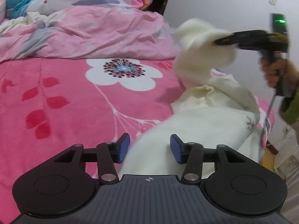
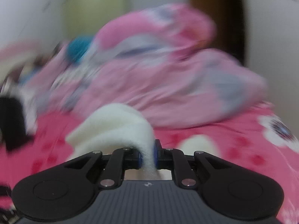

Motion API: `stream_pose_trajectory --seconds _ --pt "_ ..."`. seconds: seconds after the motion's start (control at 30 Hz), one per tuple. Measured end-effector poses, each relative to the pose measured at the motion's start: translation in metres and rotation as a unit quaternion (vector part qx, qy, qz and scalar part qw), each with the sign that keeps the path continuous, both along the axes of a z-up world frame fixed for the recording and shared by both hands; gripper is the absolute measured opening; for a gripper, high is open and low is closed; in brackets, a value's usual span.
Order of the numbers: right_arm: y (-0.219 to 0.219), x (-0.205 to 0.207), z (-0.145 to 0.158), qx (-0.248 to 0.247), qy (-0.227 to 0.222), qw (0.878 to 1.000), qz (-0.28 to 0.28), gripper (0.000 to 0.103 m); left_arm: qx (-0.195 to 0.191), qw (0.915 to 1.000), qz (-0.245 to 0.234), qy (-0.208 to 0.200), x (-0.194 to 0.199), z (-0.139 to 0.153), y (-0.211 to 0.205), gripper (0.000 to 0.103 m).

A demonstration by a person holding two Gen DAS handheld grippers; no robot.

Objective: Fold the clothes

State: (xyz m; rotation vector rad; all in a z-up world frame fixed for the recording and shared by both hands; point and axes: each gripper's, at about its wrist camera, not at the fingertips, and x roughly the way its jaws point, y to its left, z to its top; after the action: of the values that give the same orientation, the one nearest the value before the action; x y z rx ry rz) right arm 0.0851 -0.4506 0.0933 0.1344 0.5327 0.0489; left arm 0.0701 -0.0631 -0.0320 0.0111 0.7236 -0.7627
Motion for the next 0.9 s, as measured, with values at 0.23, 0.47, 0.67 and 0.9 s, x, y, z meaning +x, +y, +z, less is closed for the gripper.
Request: stream_pose_trajectory --seconds 0.23,0.47,0.67,0.9 --pt "-0.142 -0.084 -0.043 0.133 -0.029 0.973 -0.185 0.013 0.006 0.9995 0.006 0.029 0.007 -0.006 -0.010 0.054" --pt "-0.215 -0.143 -0.151 0.293 0.006 0.907 -0.302 0.014 0.009 0.9985 0.005 0.053 0.004 -0.008 -0.012 0.055" --pt "-0.202 -0.178 -0.143 0.283 0.011 0.914 -0.292 0.066 0.004 0.9967 0.004 0.081 0.003 -0.017 -0.014 0.053" --pt "-0.137 -0.215 -0.063 0.126 -0.019 0.959 -0.252 0.077 0.011 0.9990 -0.023 0.036 -0.024 -0.014 -0.017 0.048"
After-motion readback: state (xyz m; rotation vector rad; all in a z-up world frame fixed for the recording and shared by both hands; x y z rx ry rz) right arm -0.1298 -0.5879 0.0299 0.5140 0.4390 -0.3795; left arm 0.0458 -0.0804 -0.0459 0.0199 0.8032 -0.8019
